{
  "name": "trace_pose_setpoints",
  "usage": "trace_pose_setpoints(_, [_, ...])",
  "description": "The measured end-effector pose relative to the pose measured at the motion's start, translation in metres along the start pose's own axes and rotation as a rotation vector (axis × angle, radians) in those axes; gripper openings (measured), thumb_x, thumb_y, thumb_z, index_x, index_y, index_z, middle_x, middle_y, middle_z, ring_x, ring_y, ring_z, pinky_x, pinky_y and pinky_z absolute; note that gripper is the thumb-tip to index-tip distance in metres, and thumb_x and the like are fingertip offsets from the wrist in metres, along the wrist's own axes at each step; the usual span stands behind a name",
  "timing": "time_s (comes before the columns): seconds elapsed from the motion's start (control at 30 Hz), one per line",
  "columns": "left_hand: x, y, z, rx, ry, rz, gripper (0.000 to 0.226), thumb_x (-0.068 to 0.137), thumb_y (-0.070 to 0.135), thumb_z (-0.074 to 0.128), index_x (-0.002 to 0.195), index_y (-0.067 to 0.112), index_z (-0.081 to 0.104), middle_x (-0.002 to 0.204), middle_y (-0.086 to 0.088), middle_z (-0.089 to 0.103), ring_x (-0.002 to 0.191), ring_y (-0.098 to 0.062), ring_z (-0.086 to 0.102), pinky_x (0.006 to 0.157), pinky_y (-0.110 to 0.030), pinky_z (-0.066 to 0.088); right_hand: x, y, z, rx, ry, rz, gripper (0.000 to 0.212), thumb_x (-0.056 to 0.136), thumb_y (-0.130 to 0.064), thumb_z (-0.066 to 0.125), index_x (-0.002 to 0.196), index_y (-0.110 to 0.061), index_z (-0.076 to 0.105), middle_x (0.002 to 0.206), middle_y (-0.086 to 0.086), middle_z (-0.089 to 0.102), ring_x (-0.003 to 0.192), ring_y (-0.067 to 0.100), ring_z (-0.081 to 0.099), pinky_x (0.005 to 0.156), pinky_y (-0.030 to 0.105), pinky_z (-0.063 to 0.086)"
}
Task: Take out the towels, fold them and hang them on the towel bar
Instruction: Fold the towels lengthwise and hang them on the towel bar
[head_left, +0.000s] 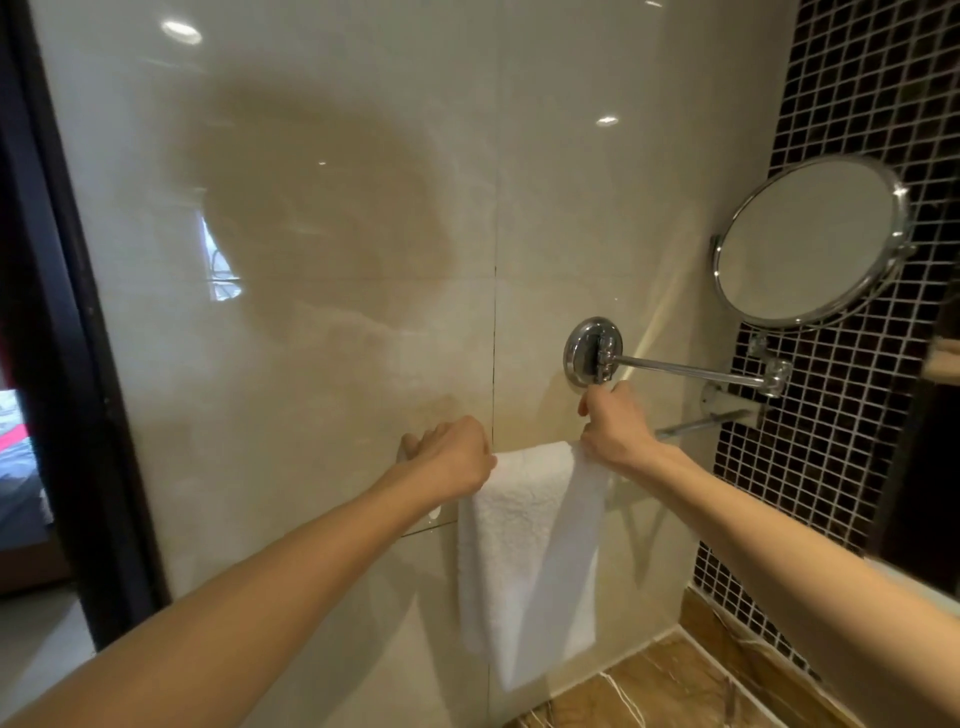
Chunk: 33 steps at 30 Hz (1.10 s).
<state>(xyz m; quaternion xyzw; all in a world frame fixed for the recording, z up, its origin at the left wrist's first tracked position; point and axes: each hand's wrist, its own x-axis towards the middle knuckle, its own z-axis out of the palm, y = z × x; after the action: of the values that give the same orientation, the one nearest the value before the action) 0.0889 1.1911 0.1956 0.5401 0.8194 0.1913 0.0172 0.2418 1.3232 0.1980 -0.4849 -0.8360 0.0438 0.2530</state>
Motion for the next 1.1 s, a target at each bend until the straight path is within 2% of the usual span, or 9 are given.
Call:
trace_pose_setpoints(0.13, [0.003,-0.001,0.003,0.017,0.004,0.027,0.027,0.090,0.025,0.045,0.070,0.023,0.062,0.084,0.002,0.063,0.095,-0.027,0.055,0.082,-0.037,0.028,-0.001,0.006,0.007,-0.055,0.000,-0.037,0.026,0.082,-0.006,0.052,0.108,-0.008,0.054,0.111,0.014,0.041,0.094,0.041,0.053,0.079,0.039,0.046])
trace_pose_setpoints(0.27, [0.003,-0.003,0.005,0.068,-0.002,0.054,0.027,0.092,0.035,0.044,0.098,0.032,0.070,0.110,0.002,0.063,0.109,-0.027,0.045,0.085,-0.037,0.027,-0.003,0.010,0.012,-0.103,0.016,-0.122,0.025,0.081,-0.007,0.055,0.106,-0.008,0.053,0.113,0.014,0.042,0.090,0.040,0.055,0.080,0.042,0.049])
trace_pose_setpoints(0.4, [-0.002,-0.003,0.004,0.143,0.055,0.150,0.028,0.091,0.037,0.046,0.111,0.032,0.065,0.121,-0.002,0.052,0.114,-0.032,0.043,0.092,-0.046,0.037,-0.008,0.011,0.014,-0.096,0.057,-0.173,0.026,0.086,-0.015,0.052,0.111,-0.008,0.055,0.112,0.014,0.049,0.092,0.040,0.056,0.077,0.040,0.047])
trace_pose_setpoints(0.47, [-0.008,0.002,0.004,0.141,0.145,0.270,0.025,0.088,0.043,0.052,0.104,0.030,0.066,0.110,0.002,0.057,0.107,-0.030,0.050,0.072,-0.038,0.042,-0.013,0.008,0.012,-0.038,0.115,-0.262,0.029,0.094,-0.024,0.047,0.118,-0.010,0.054,0.120,0.013,0.055,0.100,0.037,0.057,0.082,0.041,0.046])
trace_pose_setpoints(0.5, [-0.010,0.005,0.005,0.161,0.181,0.342,0.023,0.086,0.046,0.054,0.090,0.026,0.066,0.094,0.004,0.059,0.096,-0.028,0.053,0.057,-0.029,0.032,-0.017,0.004,0.010,-0.013,0.126,-0.323,0.030,0.096,-0.028,0.045,0.119,-0.011,0.054,0.121,0.011,0.057,0.102,0.034,0.058,0.084,0.040,0.046])
trace_pose_setpoints(0.57, [-0.012,0.010,0.008,0.246,0.207,0.420,0.035,0.084,0.049,0.058,0.064,0.021,0.048,0.067,0.007,0.046,0.075,-0.025,0.049,0.051,-0.027,0.014,-0.024,-0.002,0.010,-0.021,0.069,-0.430,0.031,0.099,-0.032,0.041,0.116,-0.013,0.058,0.117,0.008,0.062,0.102,0.030,0.059,0.086,0.039,0.044])
trace_pose_setpoints(0.67, [-0.007,0.011,0.012,0.290,0.182,0.419,0.037,0.086,0.042,0.058,0.062,0.020,0.042,0.069,0.004,0.048,0.079,-0.026,0.053,0.070,-0.032,0.031,-0.032,-0.005,0.014,-0.084,-0.059,-0.483,0.032,0.100,-0.032,0.035,0.097,-0.014,0.061,0.098,0.008,0.067,0.091,0.031,0.060,0.080,0.038,0.044])
trace_pose_setpoints(0.73, [-0.004,0.012,0.013,0.291,0.161,0.404,0.037,0.088,0.040,0.056,0.061,0.020,0.041,0.073,0.002,0.053,0.082,-0.027,0.055,0.080,-0.036,0.033,-0.034,-0.003,0.017,-0.062,-0.085,-0.468,0.033,0.101,-0.033,0.033,0.097,-0.015,0.060,0.098,0.007,0.066,0.089,0.028,0.060,0.080,0.040,0.046])
trace_pose_setpoints(1.1, [0.000,0.014,0.010,0.265,0.101,0.345,0.041,0.091,0.040,0.053,0.059,0.020,0.040,0.071,0.003,0.053,0.085,-0.027,0.055,0.090,-0.041,0.032,-0.023,-0.006,0.022,-0.007,-0.124,-0.392,0.038,0.099,-0.034,0.034,0.072,-0.013,0.052,0.075,0.009,0.061,0.074,0.030,0.055,0.071,0.043,0.046])
